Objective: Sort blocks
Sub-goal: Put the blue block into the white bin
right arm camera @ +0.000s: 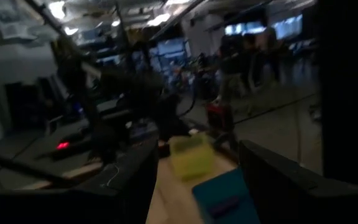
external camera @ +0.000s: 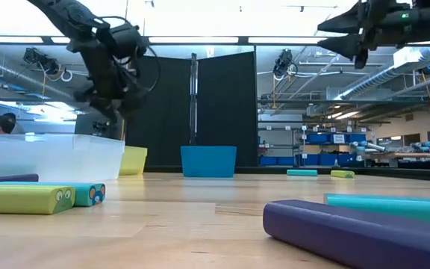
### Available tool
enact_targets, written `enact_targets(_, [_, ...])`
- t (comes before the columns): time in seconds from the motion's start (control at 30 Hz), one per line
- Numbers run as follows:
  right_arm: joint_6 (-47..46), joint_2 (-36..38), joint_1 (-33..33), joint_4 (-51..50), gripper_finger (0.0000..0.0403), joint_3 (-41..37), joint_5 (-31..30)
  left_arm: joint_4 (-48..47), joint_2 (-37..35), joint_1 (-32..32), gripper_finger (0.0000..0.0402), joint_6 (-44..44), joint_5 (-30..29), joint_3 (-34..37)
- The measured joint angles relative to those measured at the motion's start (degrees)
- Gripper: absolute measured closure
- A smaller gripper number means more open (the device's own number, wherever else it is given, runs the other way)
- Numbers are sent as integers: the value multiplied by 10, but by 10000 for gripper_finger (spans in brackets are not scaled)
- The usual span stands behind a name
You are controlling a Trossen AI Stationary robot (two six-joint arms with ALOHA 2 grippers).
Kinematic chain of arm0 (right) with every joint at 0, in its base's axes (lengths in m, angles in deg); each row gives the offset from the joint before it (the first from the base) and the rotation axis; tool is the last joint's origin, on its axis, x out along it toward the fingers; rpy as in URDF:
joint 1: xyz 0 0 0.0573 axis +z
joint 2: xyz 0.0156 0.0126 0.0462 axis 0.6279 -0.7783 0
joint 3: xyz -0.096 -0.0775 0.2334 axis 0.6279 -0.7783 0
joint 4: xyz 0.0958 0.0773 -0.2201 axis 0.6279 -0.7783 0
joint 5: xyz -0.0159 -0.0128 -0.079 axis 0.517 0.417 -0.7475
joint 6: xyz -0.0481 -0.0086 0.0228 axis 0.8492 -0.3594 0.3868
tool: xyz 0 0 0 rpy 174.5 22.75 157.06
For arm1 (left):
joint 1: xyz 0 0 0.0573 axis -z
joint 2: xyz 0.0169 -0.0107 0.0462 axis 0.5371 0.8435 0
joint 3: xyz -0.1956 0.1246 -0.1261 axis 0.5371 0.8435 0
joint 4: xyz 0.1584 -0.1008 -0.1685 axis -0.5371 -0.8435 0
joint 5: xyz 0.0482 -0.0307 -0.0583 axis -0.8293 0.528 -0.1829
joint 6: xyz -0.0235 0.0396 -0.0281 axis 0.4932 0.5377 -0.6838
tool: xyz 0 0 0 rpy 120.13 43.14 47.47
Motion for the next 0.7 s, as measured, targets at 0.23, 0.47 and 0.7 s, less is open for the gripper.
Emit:
enact_targets(0.23, [23, -58, 33, -11, 169, 0, -57, 69, -58, 39, 174, 44, 4, -1])
enact_targets(0.47, [62, -157, -60, -131, 169, 70, -152, 70, -134, 99, 174, 53, 5, 0])
enact_targets(0.7, [83, -333, -206, -229, 169, 171, -12, 70, -153, 152, 174, 40, 5, -1])
